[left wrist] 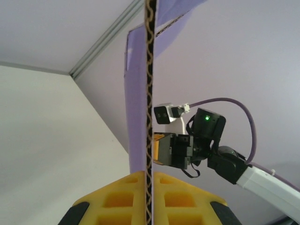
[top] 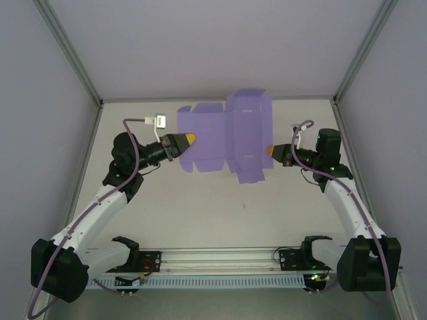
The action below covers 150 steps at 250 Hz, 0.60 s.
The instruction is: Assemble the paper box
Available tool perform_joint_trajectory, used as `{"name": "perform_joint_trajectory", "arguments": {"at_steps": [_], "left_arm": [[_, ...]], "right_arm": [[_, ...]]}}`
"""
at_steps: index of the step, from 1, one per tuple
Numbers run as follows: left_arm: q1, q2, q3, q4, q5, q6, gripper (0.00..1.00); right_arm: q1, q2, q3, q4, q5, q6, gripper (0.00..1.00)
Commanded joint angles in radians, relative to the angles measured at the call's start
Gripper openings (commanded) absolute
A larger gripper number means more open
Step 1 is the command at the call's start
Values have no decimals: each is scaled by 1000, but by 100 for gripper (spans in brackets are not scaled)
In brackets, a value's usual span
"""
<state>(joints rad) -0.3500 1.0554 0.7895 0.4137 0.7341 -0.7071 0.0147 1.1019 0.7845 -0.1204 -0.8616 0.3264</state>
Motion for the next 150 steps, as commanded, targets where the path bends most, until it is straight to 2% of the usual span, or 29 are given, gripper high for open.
{"name": "perform_joint_trajectory", "arguments": {"at_steps": [1,6,12,17,30,38,40,74,85,98,117,150], "left_arm": [[4,-51,-13,-99,-39,70,0],[3,-59,-11,-132,-52,81,0],[4,-70,-5,-187,-80,101,11],[3,-80,1,-242,-108,123,25],[3,-105,17,-379,-198,183,71],[4,-123,27,-479,-284,211,96],[5,-128,29,-503,-306,216,99],[4,-193,14,-806,-650,248,100],[4,-204,3,-869,-730,247,100],[4,-212,-9,-926,-803,234,100],[4,-217,-30,-941,-827,232,100],[3,-191,-47,-885,-748,236,100]], "right_arm": [[1,-21,36,-35,-22,-76,0],[1,-21,36,-39,-17,-82,0],[1,-20,37,-43,-16,-96,0],[1,-17,37,-50,-17,-113,0],[2,-6,43,-78,-8,-145,0],[4,5,48,-96,2,-165,0],[4,9,49,-101,4,-170,0],[27,77,59,-166,53,-275,0],[50,99,66,-189,106,-283,0],[89,143,85,-235,163,-368,0],[157,213,127,-290,295,-426,0],[267,333,194,-303,562,-515,0]]}}
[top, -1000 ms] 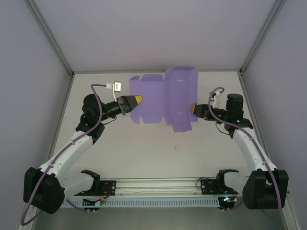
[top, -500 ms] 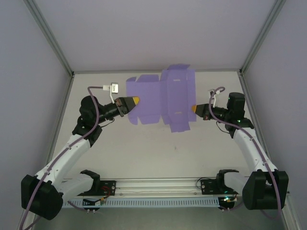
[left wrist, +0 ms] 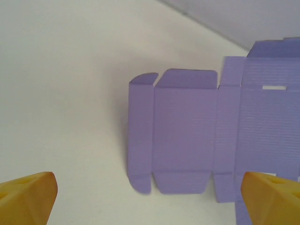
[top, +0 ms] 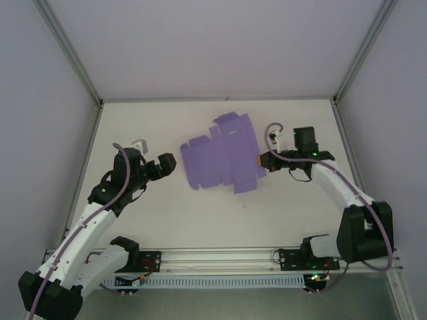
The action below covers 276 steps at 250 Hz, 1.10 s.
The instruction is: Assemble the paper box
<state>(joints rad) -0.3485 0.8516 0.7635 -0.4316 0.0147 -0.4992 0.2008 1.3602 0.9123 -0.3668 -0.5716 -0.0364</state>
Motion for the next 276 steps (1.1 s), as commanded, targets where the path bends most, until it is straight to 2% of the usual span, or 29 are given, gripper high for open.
{"name": "perform_joint_trajectory", "arguments": {"at_steps": [1,25,74,118,159,214,276], "left_arm": [[2,14,-21,-37,-26,29,100],[3,58,-20,23,52,37,100],[-1,215,-5,219,277,12,100],[-14,386,78,412,447,-56,100],[-53,547,201,542,585,-108,100],[-81,753,381,457,517,-76,100],[-81,820,471,271,254,-5,95]], "right_arm": [[85,77,68,-54,281,-155,0],[170,132,81,25,515,-240,0],[296,195,54,243,795,-381,0],[394,237,-12,449,941,-469,0],[436,280,-12,466,987,-479,0],[463,266,-45,519,970,-511,0],[465,209,-114,585,927,-554,0]]}}
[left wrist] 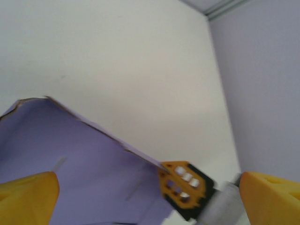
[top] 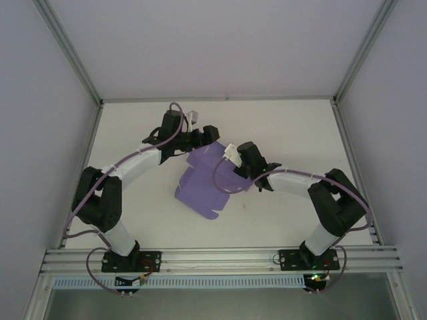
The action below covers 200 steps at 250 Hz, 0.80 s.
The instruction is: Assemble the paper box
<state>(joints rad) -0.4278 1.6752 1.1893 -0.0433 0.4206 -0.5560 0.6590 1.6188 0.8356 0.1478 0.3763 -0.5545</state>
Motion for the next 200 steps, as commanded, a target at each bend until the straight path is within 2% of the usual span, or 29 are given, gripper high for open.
{"name": "perform_joint_trajectory", "arguments": {"at_steps": [1,45,83,116,129,170,200], "left_arm": [[-2,-3,46,-119,-156,52,95],[-1,30,73,-146,-213,43,80],[-2,47,83,-154,-226,41,54],[-3,56,73,-140,-169,61,33],[-5,56,65,-130,-135,69,29],[-20,57,27,-68,-12,82,26],[-38,71,22,-44,6,80,26]], "right_arm": [[7,-51,-37,70,-20,-37,0],[12,-81,-66,80,-78,-57,0],[14,-83,-59,81,-65,-47,0],[13,-82,-59,101,-71,-19,0],[13,-82,-57,108,-70,-13,0],[14,-89,-42,102,-80,8,0],[13,-90,-39,104,-98,10,0]]}}
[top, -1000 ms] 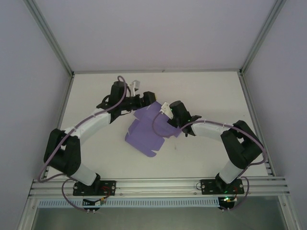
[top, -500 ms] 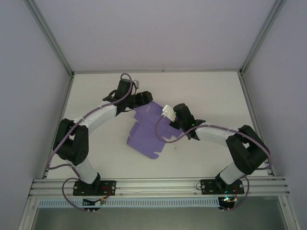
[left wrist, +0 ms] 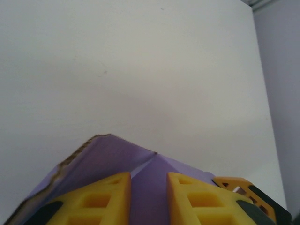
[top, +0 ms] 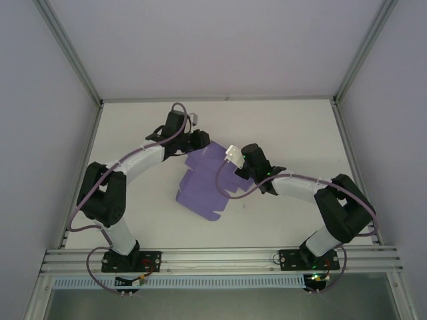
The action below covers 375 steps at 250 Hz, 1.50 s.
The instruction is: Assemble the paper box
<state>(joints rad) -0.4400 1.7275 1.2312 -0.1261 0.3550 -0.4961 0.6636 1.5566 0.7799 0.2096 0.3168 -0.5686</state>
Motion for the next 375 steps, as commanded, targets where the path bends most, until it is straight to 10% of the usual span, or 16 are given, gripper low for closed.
{"name": "perform_joint_trajectory", "arguments": {"at_steps": [1,128,168,204,275,375], "left_arm": [[-27,20,-19,39,71,21,26],[-56,19,-42,99,88,38,33],[-53,-163,-133,-15,-36,121,57],[-41,-333,-227,-126,-243,157,100],[71,-426,-338,-288,-565,118,100],[95,-215,-251,-162,-445,185,100]], "right_arm": [[8,-28,17,42,-40,24,0],[15,-42,22,25,7,22,0],[14,-51,45,-27,88,28,0],[14,-70,50,-58,105,22,0],[14,-105,49,-97,75,15,0],[13,-86,73,-114,22,35,0]]}}
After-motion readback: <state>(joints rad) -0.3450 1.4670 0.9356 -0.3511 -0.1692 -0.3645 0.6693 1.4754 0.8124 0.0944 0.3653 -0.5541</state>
